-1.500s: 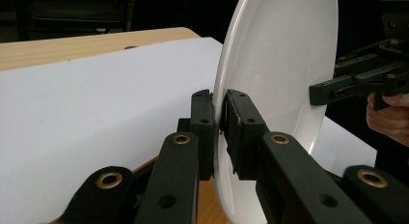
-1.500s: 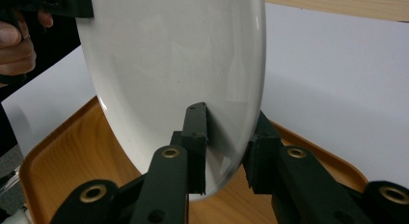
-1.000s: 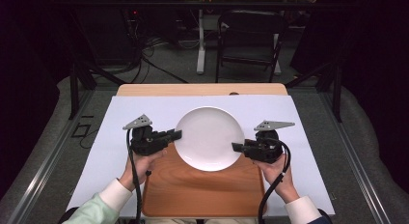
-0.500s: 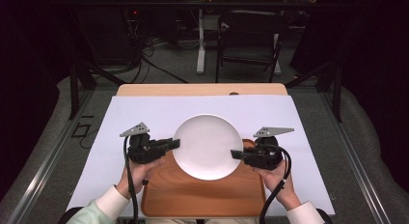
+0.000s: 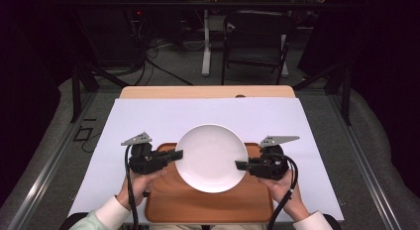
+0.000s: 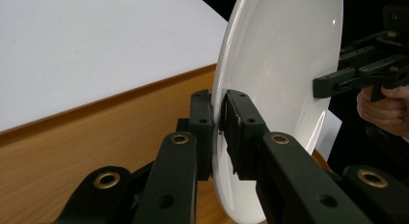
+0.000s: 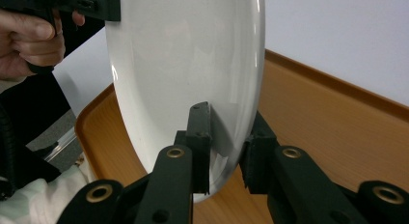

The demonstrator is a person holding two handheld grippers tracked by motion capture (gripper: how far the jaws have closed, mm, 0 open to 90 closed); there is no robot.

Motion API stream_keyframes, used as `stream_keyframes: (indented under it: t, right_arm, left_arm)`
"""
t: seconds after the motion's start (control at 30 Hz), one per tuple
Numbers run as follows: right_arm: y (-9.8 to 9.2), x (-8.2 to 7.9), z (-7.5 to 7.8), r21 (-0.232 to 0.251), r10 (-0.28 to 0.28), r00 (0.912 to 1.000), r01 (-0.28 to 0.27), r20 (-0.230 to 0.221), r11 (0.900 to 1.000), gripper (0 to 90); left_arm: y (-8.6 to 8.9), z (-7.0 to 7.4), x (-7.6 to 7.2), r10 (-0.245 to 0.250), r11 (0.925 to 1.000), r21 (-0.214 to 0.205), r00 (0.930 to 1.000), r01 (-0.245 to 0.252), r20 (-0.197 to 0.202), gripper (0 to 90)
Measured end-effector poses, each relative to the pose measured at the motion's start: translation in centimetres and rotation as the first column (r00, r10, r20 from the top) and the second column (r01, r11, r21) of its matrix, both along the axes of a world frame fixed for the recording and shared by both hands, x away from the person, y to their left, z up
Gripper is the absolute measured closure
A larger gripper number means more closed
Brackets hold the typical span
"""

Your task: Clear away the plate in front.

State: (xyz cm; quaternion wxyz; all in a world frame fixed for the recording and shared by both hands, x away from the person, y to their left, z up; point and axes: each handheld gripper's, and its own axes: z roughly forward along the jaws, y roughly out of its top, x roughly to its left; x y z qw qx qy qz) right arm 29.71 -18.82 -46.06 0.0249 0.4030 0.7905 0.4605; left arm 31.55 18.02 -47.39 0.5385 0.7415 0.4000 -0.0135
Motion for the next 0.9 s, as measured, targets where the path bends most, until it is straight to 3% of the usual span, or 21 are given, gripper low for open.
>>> stream_keyframes:
  t: [0.4,0.57,0.9]
  right_arm:
    - [0.5,-0.4,-0.9,-0.027,0.019,0.9983,-0.021,-0.054,0.9994,77.1]
    - [0.7,-0.3,-1.4,-0.047,0.023,0.9963,-0.026,-0.082,0.9985,77.2]
    - [1.4,0.1,-2.9,-0.111,0.026,0.9879,-0.043,-0.153,0.9929,77.5]
  left_arm:
    - [0.3,-0.8,-0.7,-0.015,0.9993,0.033,0.9989,0.017,-0.044,81.5]
    - [0.4,-1.5,-0.9,-0.021,0.9983,0.052,0.996,0.026,-0.086,81.4]
    - [0.0,-3.0,-0.5,-0.016,0.9901,0.136,0.9889,0.036,-0.148,79.5]
